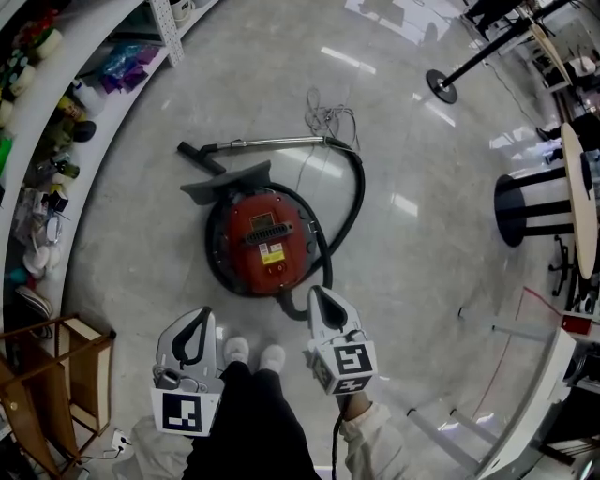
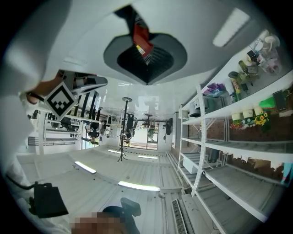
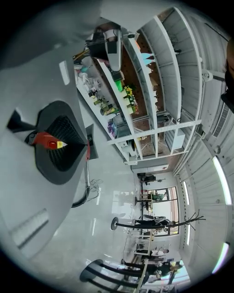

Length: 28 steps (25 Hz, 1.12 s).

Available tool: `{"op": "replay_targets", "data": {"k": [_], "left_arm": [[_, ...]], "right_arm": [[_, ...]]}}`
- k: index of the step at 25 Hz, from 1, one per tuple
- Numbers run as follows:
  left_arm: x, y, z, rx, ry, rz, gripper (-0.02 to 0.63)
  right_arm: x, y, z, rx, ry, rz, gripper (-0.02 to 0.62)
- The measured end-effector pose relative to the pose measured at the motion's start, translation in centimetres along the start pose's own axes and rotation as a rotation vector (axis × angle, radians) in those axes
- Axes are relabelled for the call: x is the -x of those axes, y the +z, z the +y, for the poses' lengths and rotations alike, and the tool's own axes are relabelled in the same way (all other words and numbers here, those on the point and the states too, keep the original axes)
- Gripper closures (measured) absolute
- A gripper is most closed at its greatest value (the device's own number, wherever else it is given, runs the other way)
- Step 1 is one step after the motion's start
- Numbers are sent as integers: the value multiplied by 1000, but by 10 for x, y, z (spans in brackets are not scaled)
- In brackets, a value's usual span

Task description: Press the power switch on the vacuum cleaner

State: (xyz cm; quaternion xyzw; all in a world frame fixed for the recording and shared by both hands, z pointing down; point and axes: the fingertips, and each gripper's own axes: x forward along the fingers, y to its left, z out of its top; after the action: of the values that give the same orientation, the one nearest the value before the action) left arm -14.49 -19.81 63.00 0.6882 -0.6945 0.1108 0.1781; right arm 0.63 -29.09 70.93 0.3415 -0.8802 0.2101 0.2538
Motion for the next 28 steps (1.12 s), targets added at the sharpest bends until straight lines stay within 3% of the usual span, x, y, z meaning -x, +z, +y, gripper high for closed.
{"op": "replay_targets", "data": {"k": [17,28], "left_arm": [[-47,-37,11,-3,-3,43,606],[-67,-70,19,16,16,68,606]], "right_arm": [[-42,-32,0,-17,11,39,595],[-77,-71,-2,-6,29,117,595]]}}
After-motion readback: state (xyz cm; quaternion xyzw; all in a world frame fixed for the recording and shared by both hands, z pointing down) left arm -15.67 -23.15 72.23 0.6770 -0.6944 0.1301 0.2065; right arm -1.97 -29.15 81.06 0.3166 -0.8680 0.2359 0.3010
